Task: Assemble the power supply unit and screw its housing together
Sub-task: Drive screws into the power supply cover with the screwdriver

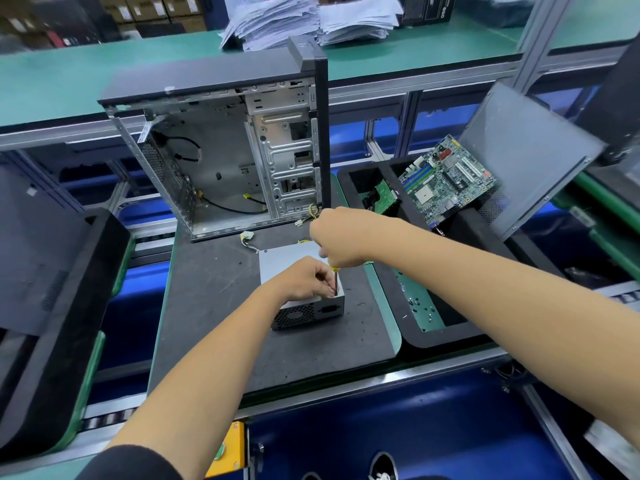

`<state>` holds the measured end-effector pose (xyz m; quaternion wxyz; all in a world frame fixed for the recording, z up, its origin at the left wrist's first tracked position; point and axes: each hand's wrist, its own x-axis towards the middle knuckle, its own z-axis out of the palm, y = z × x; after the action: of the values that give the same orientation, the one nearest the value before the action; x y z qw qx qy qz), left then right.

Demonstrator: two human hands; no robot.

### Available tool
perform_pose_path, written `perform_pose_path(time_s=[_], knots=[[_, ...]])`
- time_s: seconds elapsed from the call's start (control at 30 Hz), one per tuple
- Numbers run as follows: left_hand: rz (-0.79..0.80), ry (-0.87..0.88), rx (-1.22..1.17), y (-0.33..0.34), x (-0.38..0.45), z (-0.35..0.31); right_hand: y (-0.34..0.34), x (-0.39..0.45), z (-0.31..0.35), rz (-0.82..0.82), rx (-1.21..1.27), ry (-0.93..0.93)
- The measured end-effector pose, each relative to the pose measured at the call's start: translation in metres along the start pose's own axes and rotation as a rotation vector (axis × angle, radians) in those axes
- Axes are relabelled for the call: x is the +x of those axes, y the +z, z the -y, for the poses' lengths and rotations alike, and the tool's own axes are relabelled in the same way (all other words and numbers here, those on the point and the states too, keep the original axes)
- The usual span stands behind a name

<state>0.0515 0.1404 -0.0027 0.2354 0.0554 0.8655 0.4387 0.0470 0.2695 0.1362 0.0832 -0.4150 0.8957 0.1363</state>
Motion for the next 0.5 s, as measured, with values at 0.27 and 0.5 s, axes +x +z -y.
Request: perform_pose_path(time_s=[0.27, 0.5], knots=[[-0.030, -0.009, 0.046, 0.0013, 0.0024, 0.0022, 0.0054, 0.0033, 0.0040, 0.126, 0.100, -0.055], [-0.023, -0.003, 0.044, 0.0013, 0.0006, 0.0002, 0.0071, 0.0085, 0.0108, -0.082, -0.019, 0.007]])
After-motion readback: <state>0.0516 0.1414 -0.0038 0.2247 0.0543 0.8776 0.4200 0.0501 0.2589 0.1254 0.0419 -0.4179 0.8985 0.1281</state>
